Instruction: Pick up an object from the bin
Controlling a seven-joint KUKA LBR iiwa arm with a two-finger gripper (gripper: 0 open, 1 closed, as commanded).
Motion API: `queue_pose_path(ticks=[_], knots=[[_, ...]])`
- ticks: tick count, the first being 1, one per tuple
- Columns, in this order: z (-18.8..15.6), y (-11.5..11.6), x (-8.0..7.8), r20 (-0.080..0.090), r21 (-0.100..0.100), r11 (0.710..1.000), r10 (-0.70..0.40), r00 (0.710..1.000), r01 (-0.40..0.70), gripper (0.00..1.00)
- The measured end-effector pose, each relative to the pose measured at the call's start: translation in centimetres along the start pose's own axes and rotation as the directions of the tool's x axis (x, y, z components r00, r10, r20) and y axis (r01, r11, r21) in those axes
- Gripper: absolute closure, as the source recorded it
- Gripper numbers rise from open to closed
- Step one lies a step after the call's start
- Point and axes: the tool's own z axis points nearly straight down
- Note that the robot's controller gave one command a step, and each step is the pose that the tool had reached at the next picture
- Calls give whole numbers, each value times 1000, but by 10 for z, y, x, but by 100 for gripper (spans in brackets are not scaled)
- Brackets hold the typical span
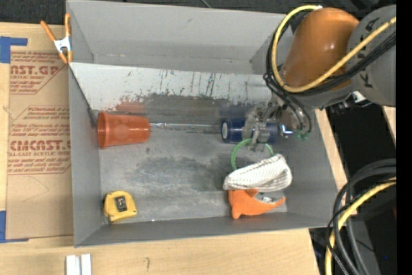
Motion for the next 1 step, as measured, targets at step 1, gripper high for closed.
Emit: queue_pose_path(ticks=[1], knots=[[-39, 6, 12, -15, -2, 1000, -16, 1000, 16, 100]])
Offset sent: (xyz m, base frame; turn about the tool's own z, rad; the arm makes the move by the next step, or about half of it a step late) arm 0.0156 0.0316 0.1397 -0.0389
